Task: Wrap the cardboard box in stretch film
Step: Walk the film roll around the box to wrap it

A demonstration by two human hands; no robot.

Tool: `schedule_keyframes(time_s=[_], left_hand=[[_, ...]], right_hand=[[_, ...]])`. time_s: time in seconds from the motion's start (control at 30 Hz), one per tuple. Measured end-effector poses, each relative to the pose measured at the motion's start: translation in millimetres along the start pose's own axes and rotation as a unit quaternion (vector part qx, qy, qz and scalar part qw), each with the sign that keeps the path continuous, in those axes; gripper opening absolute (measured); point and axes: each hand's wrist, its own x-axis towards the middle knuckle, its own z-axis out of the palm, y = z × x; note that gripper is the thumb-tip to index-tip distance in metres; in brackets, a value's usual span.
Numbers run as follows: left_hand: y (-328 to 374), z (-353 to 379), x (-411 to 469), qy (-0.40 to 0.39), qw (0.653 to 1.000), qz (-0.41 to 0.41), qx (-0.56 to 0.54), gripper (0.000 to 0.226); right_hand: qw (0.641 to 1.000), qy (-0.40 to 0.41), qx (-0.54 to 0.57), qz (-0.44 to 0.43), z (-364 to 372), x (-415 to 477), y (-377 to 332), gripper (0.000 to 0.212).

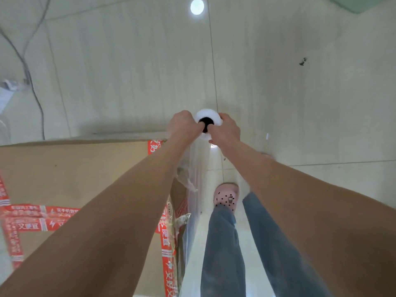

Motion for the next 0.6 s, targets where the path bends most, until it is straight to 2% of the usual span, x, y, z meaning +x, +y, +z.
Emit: schedule_keyframes(time_s=[0.1,0.23,0.37,0.43,0.6], left_hand=[[-4.9,-6.6,3.9,0.006,0.999,-0.029,-0.021,0.031],[-11.8,-17.5,9.6,0.008,0.999,-0.045,0.015,0.024],[-8.6,-26.0,13.4,0.003,0.998,-0.019,0.051,0.012],[-7.2,-25.2,14.4,-0.001,0.999,-0.017,0.047,0.015],[-10.4,-22.5,17.5,-0.001,0.999,-0.035,0.026,0.008]], right_hand=[[0.999,-0.016,-0.029,-0.014,3.2,8.0,-15.6,0.044],[0.996,-0.041,-0.074,-0.030,12.6,12.7,-27.1,0.044],[0.996,-0.041,-0.075,-0.034,20.3,10.0,-22.5,0.021],[0.995,-0.045,-0.080,-0.040,19.9,10.0,-22.7,0.011],[0.991,-0.055,-0.117,-0.041,23.0,13.8,-29.0,0.023]])
